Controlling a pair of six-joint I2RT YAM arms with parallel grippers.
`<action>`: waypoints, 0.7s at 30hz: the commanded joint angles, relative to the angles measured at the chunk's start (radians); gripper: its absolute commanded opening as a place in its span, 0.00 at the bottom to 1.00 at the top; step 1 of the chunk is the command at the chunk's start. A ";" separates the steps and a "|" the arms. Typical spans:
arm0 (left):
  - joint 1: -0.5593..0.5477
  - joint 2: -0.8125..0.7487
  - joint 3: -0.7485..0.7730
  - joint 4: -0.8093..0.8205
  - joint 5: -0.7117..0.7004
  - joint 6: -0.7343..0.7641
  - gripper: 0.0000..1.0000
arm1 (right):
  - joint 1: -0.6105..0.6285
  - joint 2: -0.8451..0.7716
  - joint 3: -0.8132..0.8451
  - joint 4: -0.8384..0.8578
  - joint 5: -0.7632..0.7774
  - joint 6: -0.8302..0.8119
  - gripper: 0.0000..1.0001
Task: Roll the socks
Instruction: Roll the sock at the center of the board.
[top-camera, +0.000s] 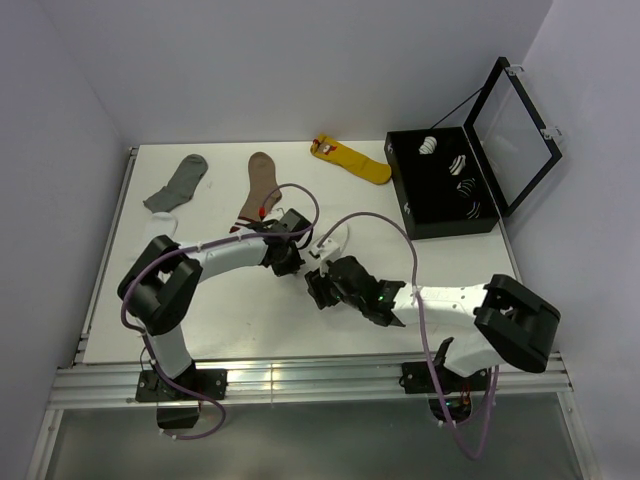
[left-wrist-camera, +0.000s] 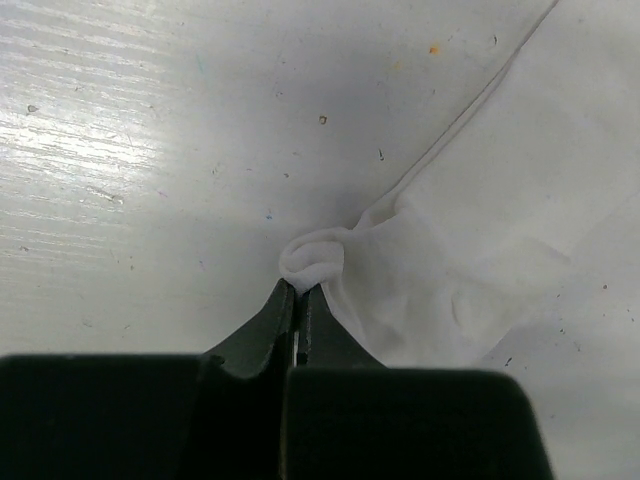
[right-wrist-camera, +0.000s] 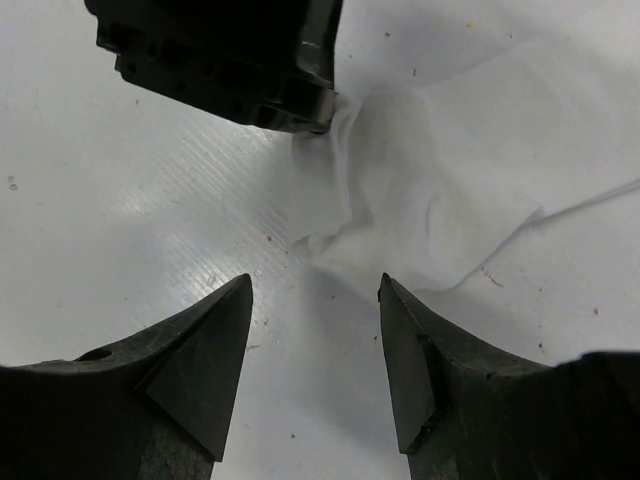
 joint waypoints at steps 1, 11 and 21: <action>-0.004 0.020 0.036 -0.022 -0.011 0.022 0.00 | 0.038 0.053 0.027 0.094 0.083 -0.080 0.61; -0.005 0.031 0.043 -0.022 -0.002 0.033 0.00 | 0.080 0.176 0.140 0.079 0.143 -0.179 0.63; -0.005 0.039 0.046 -0.017 0.012 0.036 0.00 | 0.120 0.190 0.174 0.081 0.154 -0.218 0.60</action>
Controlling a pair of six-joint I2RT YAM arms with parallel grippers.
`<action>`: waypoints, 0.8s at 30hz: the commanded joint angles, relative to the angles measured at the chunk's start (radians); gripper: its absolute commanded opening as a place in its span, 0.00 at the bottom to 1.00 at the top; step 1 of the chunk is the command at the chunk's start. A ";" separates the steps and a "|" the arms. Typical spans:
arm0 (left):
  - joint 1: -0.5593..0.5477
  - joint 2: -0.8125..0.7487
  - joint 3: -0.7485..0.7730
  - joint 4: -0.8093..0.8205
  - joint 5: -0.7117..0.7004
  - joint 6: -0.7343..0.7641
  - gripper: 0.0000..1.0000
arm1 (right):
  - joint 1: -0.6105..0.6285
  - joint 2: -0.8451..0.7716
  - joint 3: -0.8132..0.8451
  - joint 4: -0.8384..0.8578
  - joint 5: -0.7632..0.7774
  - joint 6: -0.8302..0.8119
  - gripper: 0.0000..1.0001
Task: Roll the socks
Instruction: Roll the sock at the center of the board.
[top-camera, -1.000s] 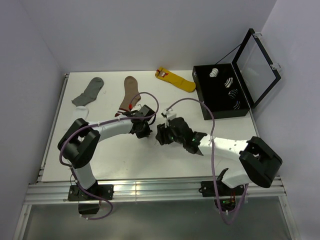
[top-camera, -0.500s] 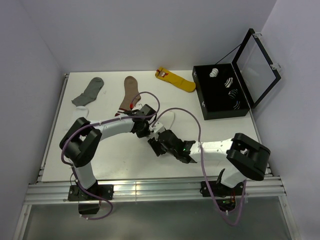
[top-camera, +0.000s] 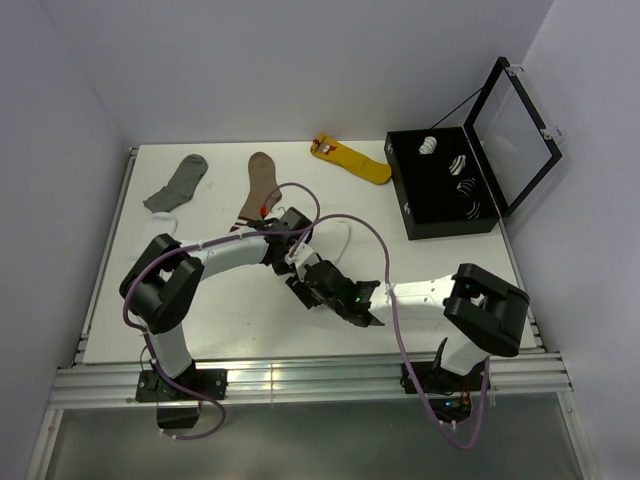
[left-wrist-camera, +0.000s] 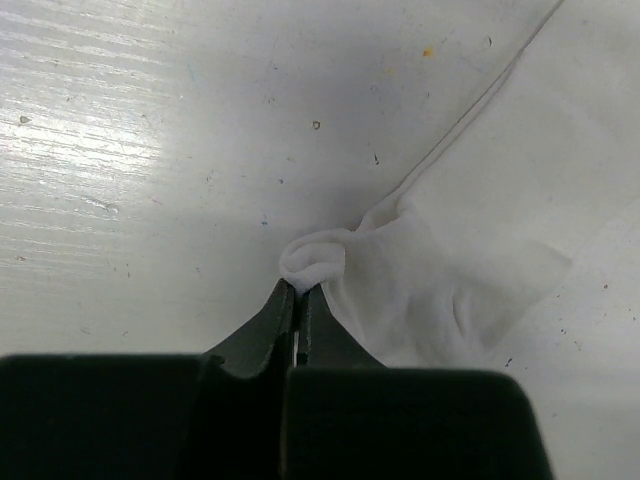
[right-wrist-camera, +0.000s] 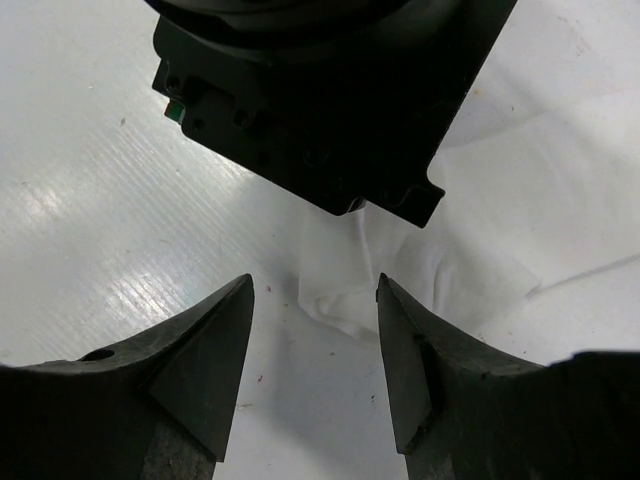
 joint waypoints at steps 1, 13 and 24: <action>-0.008 0.023 0.029 -0.012 0.001 0.015 0.00 | 0.022 0.020 0.058 0.040 0.011 -0.055 0.59; -0.007 0.023 0.020 0.004 0.032 0.021 0.00 | 0.040 -0.001 0.012 0.103 0.023 -0.044 0.54; 0.016 0.010 0.012 -0.003 0.038 0.016 0.00 | 0.035 -0.104 -0.131 0.244 0.074 0.059 0.56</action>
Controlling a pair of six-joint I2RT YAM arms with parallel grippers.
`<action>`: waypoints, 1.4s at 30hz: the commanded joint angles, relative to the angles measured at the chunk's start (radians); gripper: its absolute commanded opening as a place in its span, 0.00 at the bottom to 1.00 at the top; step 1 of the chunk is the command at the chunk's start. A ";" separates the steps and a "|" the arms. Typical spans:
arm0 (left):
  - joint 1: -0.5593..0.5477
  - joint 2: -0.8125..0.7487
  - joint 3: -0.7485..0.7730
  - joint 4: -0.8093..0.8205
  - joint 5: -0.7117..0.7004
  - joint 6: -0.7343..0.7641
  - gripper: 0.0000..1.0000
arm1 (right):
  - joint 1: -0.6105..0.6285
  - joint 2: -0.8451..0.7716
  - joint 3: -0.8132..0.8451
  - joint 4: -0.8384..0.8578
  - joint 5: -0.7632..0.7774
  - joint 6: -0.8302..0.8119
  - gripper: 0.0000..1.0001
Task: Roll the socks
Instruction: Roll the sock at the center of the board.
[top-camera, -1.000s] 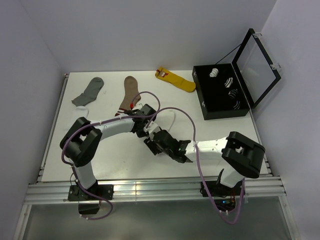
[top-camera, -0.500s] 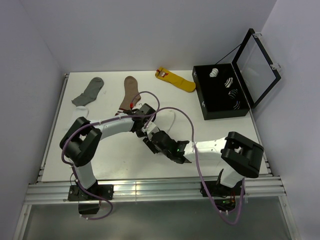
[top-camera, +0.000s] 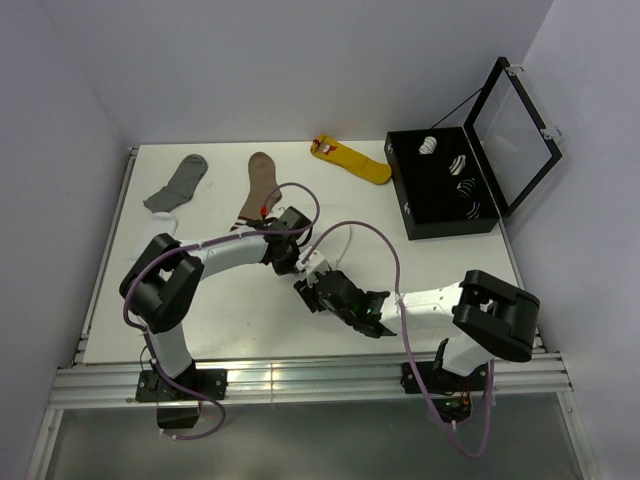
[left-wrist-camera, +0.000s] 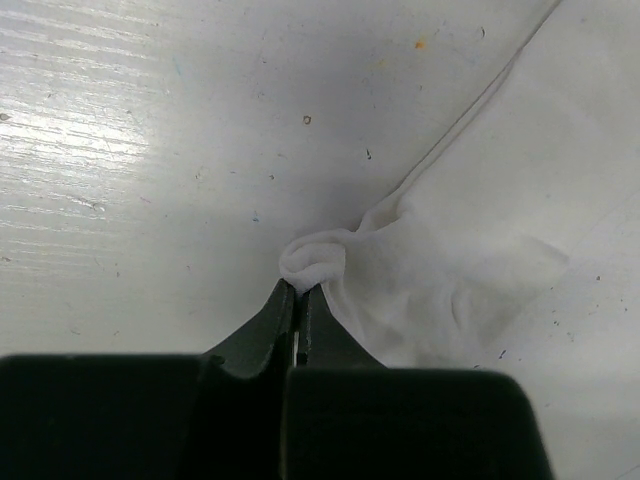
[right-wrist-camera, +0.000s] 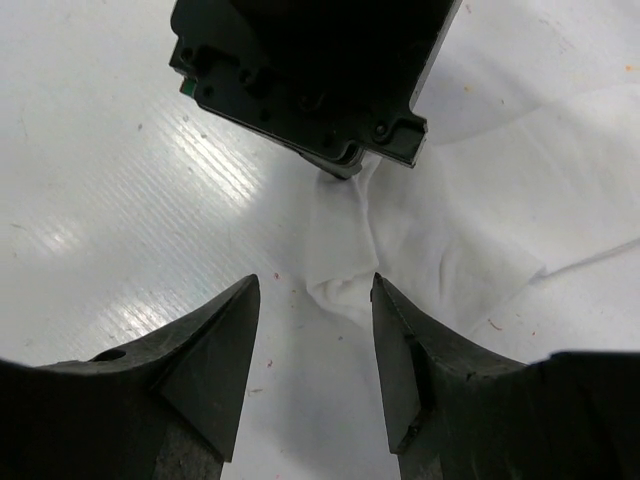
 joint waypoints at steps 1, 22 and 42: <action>0.007 0.008 0.013 -0.012 0.006 0.010 0.00 | 0.008 -0.047 -0.006 0.091 0.016 0.017 0.56; 0.024 0.005 0.010 -0.006 0.046 0.016 0.00 | -0.028 0.137 0.066 0.114 -0.024 0.041 0.57; 0.038 -0.011 0.021 -0.017 0.043 -0.001 0.00 | -0.080 0.203 0.121 -0.004 -0.067 0.096 0.29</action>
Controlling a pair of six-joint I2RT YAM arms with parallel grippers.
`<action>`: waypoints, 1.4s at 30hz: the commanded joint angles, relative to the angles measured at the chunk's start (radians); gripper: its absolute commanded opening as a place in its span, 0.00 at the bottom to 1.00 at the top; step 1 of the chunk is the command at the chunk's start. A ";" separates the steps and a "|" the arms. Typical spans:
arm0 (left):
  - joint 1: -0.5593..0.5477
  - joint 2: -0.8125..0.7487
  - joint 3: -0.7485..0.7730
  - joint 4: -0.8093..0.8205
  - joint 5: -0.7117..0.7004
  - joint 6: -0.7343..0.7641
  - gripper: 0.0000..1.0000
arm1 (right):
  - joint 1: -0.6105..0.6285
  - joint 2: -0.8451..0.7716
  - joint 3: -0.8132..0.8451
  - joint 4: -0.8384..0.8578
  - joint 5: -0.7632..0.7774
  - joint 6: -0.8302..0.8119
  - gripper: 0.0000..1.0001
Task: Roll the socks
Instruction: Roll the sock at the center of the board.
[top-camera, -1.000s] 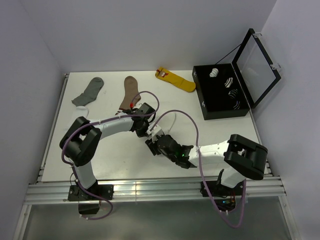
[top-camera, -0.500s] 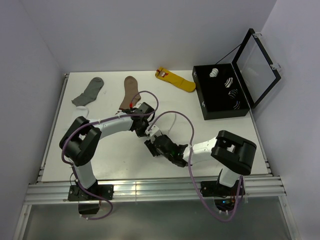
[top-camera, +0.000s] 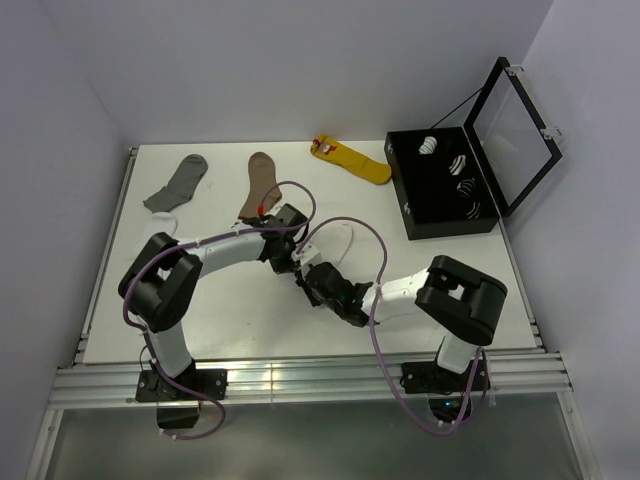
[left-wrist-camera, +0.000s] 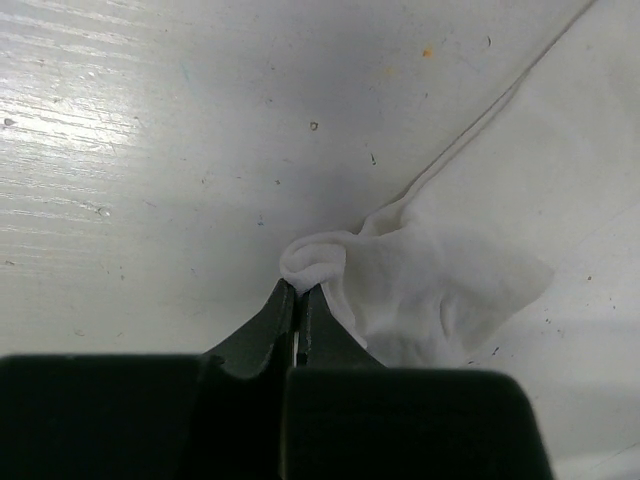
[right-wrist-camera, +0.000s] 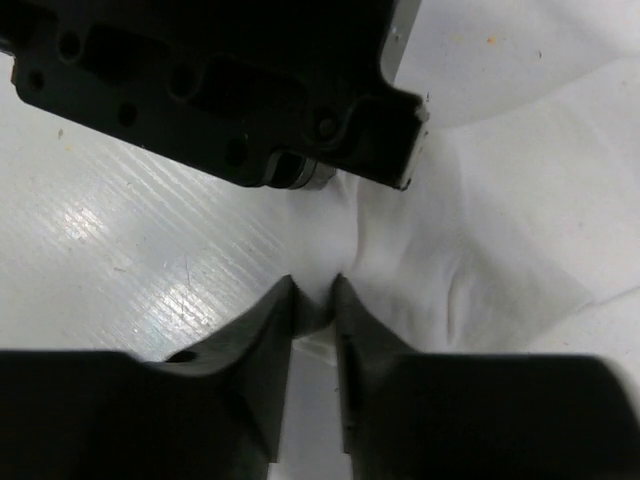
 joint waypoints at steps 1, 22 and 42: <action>0.009 -0.014 0.016 -0.010 -0.002 -0.005 0.00 | -0.008 0.007 0.042 -0.028 -0.013 0.019 0.23; 0.052 -0.305 -0.283 0.326 0.013 -0.146 0.65 | -0.333 -0.071 -0.027 -0.026 -0.608 0.328 0.00; 0.037 -0.221 -0.343 0.489 0.105 -0.116 0.61 | -0.589 0.122 -0.074 0.117 -0.963 0.605 0.00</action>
